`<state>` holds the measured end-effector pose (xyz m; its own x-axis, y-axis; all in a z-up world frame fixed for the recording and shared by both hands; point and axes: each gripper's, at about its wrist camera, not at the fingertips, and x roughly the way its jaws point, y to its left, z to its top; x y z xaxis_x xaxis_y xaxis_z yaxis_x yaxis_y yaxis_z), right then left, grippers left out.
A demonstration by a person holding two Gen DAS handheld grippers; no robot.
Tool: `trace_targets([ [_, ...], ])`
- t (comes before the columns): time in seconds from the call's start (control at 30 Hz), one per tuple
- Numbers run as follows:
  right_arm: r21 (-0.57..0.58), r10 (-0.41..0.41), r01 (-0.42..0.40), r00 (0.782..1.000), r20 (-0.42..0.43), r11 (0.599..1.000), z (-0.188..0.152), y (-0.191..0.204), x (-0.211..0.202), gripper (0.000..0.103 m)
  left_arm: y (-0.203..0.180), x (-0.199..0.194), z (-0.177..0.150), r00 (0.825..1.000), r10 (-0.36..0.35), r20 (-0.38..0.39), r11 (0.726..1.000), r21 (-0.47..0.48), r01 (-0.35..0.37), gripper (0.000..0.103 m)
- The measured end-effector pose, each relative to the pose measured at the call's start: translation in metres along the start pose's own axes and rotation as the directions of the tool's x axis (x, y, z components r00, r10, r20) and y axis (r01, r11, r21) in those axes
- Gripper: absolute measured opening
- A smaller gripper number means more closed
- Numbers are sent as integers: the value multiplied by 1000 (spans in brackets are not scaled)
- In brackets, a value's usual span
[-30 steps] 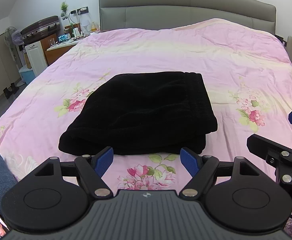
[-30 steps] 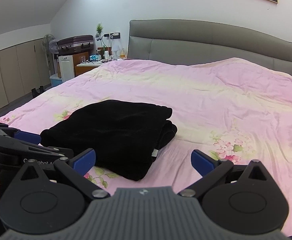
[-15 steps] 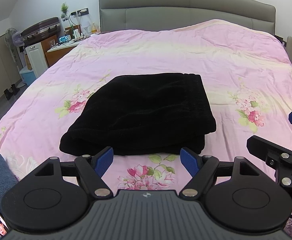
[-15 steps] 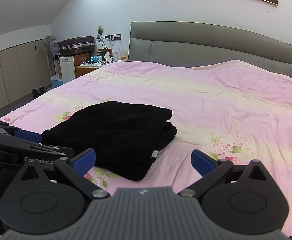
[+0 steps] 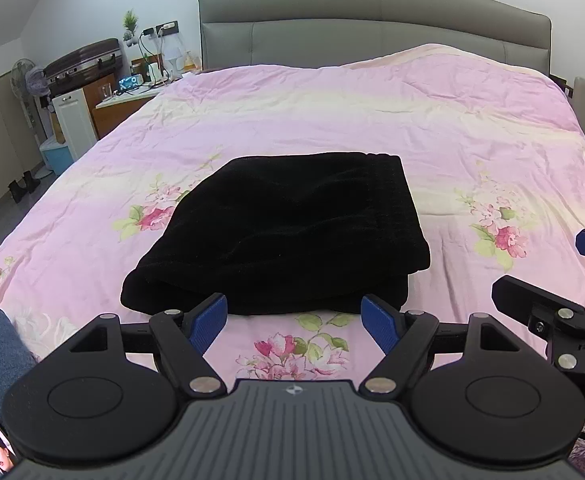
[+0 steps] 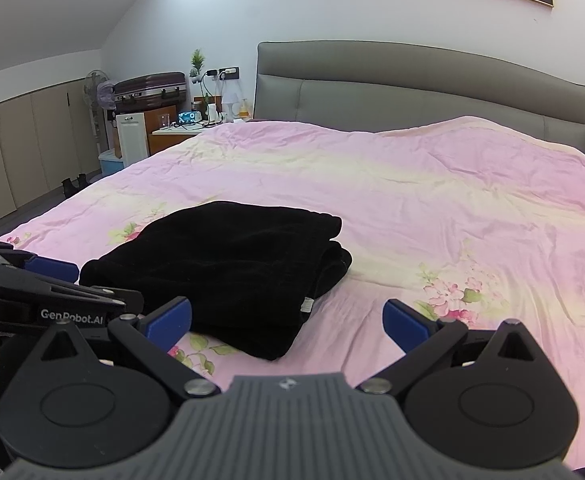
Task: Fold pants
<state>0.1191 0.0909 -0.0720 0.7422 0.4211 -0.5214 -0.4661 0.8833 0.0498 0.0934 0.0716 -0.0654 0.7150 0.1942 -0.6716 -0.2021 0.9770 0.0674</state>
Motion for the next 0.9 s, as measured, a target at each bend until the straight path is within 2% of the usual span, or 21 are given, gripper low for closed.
trace_targets([
  [0.43,9,4,-4,1000,-6,1000,-1,-2,1,98,-7,-3,1,1000,-13,15,1000,15,13,89],
  [0.6,15,8,-8,1000,-9,1000,-2,-1,0,98,-8,-3,1,1000,-17,15,1000,13,17,84],
  [0.9,11,12,-12,1000,-6,1000,-2,-1,0,98,-8,-5,2,1000,-1,28,1000,12,1,84],
])
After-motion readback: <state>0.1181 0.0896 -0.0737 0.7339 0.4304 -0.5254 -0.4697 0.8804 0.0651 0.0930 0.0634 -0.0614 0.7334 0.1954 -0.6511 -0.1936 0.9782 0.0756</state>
